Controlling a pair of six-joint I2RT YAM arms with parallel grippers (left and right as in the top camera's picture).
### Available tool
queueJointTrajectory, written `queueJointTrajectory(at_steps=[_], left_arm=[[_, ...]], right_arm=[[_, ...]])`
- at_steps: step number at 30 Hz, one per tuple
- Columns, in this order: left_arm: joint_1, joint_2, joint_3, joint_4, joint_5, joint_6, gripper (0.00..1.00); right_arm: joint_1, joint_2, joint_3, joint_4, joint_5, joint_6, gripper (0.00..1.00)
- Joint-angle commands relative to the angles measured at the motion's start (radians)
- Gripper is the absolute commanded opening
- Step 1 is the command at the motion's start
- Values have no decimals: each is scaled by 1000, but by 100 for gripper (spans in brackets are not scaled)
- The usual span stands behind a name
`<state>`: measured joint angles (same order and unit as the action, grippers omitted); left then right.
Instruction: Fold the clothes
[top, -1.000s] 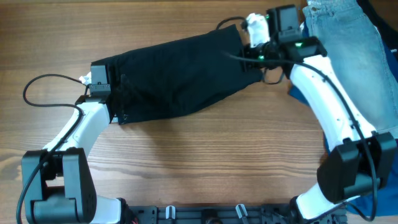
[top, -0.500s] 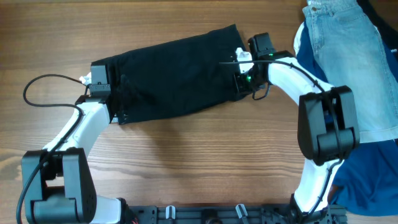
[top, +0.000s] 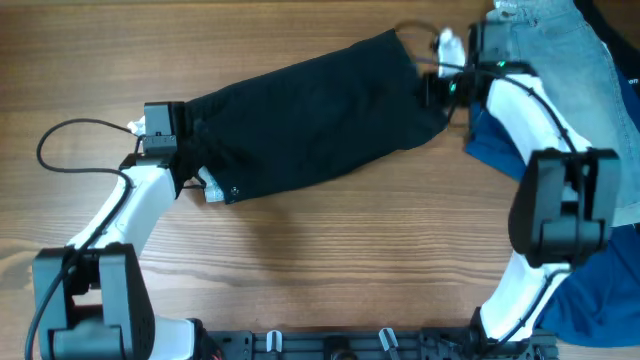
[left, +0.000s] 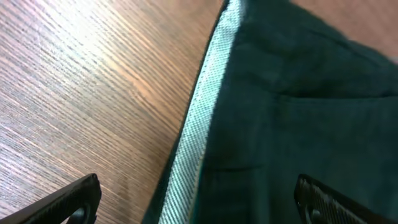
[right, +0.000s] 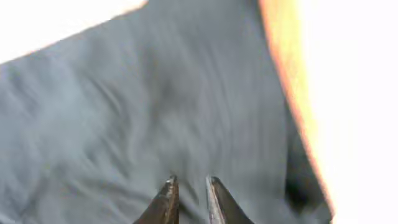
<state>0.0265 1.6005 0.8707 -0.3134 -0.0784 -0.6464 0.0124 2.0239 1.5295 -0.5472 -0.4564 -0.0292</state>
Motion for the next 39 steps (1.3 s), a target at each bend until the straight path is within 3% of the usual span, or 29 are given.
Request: queueJointTrajectory(at_steps=[1, 5, 7, 11, 14, 20, 22, 24, 26, 28, 33, 39], left_arm=[[5, -30, 7, 39, 80, 101, 100], [7, -4, 7, 94, 112, 251, 100], [19, 15, 7, 96, 121, 257, 100], [55, 45, 7, 108, 257, 373, 98], [55, 118, 7, 150, 277, 460, 95], [55, 230, 7, 161, 259, 486, 91], [55, 245, 7, 165, 257, 486, 82], [40, 248, 6, 142, 307, 482, 54], [10, 248, 6, 100, 314, 419, 38], [-2, 252, 5, 98, 277, 368, 4], [45, 187, 30, 67, 241, 320, 4], [108, 11, 277, -302, 237, 373, 4]], right_arm=[[3, -38, 48, 78, -27, -77, 27], [14, 39, 48, 128, -13, -134, 28], [23, 84, 48, 126, -13, -139, 24], [50, 143, 47, 109, -39, -161, 22], [61, 148, 41, 108, -8, -177, 21], [58, 148, 39, 87, 19, -177, 21], [58, 148, 39, 89, 33, -177, 21], [58, 148, 39, 105, 50, -171, 22], [56, 148, 39, 125, 64, -144, 22], [56, 148, 39, 124, 64, -125, 22], [56, 139, 90, 29, -42, -129, 24], [69, 125, 238, -207, -69, -129, 24]])
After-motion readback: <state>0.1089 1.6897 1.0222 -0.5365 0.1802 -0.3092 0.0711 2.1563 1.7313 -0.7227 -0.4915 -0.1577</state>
